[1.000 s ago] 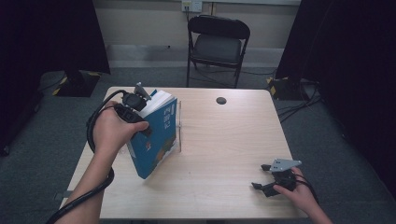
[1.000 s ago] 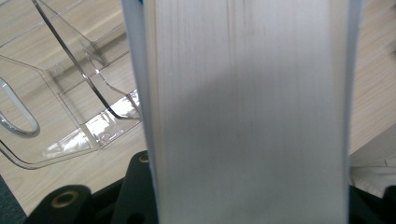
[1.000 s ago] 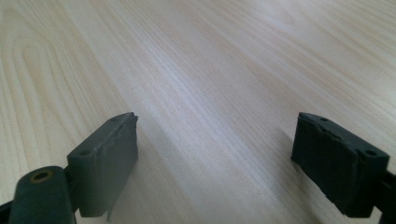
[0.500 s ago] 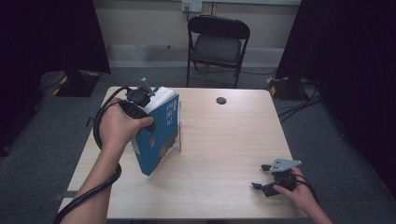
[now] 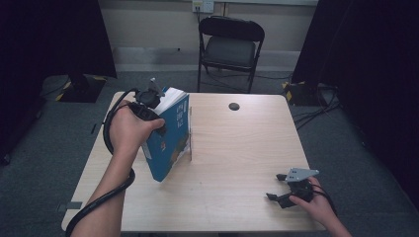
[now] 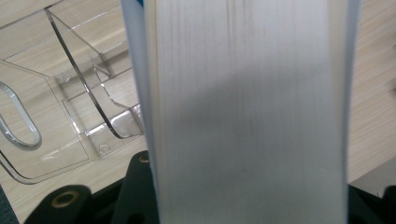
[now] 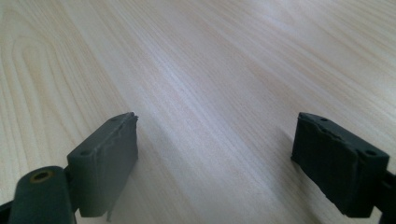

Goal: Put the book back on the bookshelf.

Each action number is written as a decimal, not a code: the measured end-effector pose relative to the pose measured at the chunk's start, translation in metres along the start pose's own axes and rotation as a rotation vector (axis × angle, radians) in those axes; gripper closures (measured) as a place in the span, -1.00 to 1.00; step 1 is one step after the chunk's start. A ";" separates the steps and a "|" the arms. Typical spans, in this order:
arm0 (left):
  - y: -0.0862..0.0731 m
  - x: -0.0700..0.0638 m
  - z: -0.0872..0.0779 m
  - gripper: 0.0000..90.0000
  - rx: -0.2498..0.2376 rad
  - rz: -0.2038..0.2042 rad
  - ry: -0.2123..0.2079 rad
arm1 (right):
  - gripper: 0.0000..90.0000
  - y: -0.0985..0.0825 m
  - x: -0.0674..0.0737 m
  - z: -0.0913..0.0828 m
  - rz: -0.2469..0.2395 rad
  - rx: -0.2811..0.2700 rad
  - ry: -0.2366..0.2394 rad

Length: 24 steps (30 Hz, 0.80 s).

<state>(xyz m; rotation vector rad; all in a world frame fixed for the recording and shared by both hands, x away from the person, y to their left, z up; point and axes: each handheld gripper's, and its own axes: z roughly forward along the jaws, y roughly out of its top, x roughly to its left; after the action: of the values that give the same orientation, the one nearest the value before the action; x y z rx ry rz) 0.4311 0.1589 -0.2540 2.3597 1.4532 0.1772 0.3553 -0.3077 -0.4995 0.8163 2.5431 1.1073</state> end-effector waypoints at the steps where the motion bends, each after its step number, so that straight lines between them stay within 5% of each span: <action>1: 0.001 -0.001 0.000 0.37 0.001 0.000 0.006 | -0.70 0.000 0.000 0.000 -0.002 0.001 0.000; 12: 0.011 -0.003 0.007 0.37 0.003 -0.026 0.029 | -0.70 0.000 0.000 0.000 0.000 0.000 0.000; 15: 0.013 -0.006 0.011 0.37 -0.004 -0.083 0.031 | -0.70 0.000 0.000 0.000 0.000 0.000 0.000; 19: 0.017 -0.006 0.012 0.37 0.006 -0.064 0.043 | -0.70 0.000 0.000 0.000 0.000 0.000 0.000; 24: 0.019 -0.006 0.014 0.37 -0.006 -0.100 0.044 | -0.70 0.000 0.000 0.000 0.000 0.001 0.000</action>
<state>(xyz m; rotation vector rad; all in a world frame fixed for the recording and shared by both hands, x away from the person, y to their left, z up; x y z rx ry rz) 0.4482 0.1421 -0.2598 2.2855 1.5848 0.2085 0.3552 -0.3077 -0.4995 0.8165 2.5438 1.1065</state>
